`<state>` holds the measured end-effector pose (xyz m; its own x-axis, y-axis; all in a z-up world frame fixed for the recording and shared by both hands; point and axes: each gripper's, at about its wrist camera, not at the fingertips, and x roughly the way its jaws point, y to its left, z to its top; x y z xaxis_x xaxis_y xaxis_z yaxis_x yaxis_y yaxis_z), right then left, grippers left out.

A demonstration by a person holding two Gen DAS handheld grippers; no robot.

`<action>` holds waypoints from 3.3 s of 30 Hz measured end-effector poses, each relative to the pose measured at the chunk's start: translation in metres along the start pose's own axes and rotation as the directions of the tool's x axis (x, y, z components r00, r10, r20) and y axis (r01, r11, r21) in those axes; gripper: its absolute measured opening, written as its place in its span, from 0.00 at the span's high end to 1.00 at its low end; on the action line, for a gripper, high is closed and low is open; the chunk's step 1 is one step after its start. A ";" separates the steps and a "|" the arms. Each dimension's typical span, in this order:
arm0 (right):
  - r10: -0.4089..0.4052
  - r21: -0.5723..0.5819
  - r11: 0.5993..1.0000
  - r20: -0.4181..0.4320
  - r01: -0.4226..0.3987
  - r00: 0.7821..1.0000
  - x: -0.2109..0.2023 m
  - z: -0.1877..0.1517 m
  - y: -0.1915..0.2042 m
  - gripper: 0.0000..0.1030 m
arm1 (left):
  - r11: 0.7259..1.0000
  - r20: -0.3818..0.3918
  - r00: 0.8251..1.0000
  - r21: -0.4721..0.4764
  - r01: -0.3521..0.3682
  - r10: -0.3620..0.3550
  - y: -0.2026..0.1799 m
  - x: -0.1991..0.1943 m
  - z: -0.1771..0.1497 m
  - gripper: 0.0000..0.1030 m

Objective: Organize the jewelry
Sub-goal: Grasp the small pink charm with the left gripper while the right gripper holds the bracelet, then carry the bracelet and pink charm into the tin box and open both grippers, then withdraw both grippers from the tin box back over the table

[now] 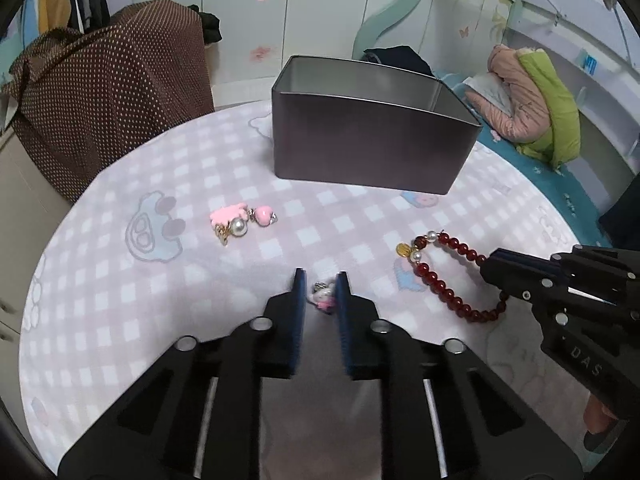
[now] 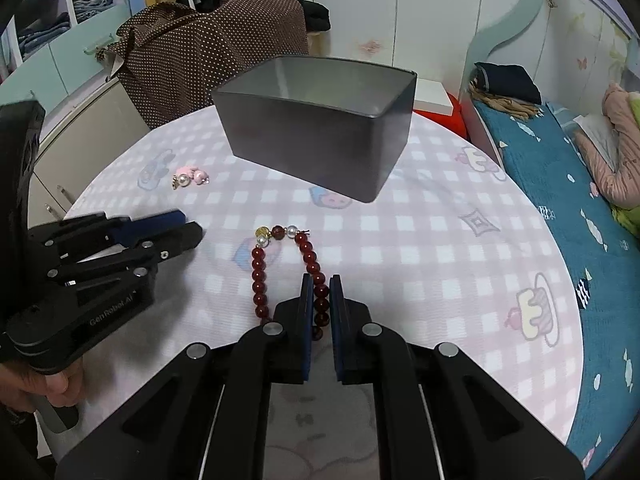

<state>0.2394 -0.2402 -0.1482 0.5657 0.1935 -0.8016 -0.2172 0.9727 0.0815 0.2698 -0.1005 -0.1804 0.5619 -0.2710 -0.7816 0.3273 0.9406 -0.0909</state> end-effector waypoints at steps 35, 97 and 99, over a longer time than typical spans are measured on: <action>-0.025 -0.212 0.973 0.313 0.096 0.949 -0.104 0.132 0.019 0.93 | 0.997 0.273 0.960 0.056 0.052 -0.065 0.007 -0.106 0.122 0.86; 0.019 0.069 0.996 0.371 -0.048 0.928 -0.106 0.091 -0.009 0.08 | 0.964 0.322 0.911 -0.158 -0.215 0.256 0.059 -0.150 0.055 0.05; 0.026 0.063 0.997 0.367 -0.053 0.930 -0.107 0.086 -0.006 0.08 | 0.961 0.310 0.913 -0.163 -0.222 0.263 0.061 -0.151 0.046 0.05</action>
<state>0.2485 -0.2554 -0.0116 0.8125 0.2525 -0.5255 -0.1963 0.9672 0.1612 0.2402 -0.0117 -0.0396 0.8352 -0.0634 -0.5463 0.0659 0.9977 -0.0151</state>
